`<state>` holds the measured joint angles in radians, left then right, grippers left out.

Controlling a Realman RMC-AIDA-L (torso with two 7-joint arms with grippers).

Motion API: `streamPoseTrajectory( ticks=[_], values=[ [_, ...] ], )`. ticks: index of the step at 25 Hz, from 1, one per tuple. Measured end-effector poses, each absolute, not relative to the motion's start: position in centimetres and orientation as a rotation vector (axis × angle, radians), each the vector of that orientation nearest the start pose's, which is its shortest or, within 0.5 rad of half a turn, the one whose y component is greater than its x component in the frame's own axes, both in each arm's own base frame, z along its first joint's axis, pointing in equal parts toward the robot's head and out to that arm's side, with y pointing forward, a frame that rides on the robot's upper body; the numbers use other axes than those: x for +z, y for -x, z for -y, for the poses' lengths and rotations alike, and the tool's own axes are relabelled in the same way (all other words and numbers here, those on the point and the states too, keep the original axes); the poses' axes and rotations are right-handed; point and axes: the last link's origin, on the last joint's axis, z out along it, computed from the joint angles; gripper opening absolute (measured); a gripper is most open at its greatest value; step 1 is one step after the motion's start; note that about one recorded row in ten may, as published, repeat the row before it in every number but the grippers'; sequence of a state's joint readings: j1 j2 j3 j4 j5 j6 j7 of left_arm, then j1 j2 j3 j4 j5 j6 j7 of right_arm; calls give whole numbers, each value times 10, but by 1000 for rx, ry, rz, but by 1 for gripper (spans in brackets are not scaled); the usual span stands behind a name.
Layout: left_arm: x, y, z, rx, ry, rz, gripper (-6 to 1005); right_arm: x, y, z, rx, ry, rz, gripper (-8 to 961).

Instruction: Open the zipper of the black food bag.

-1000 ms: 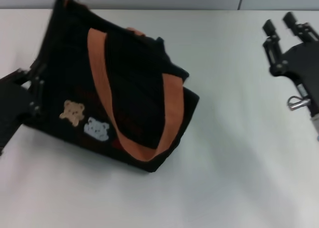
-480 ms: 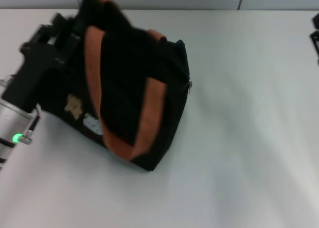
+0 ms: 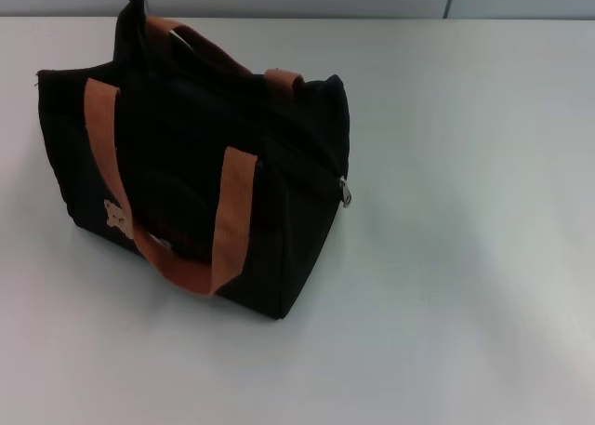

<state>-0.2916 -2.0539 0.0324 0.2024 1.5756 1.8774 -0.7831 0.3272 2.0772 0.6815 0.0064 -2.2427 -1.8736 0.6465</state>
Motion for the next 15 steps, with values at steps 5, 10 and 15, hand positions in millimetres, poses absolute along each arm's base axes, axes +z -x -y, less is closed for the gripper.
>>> streamPoseTrajectory(
  ticks=[5,10,15],
  values=[
    [87,325,-212,-1115,2336,243,829,34,-281,-239,1465,1993,-178,686],
    [69,315,-208,-1046,2577,153,832,16,-263,-245,1313,2817,-91,686],
    [56,307,-213,-1028,2700,126,832,-3,-255,-247,1193,2992,-81,686]
  ],
)
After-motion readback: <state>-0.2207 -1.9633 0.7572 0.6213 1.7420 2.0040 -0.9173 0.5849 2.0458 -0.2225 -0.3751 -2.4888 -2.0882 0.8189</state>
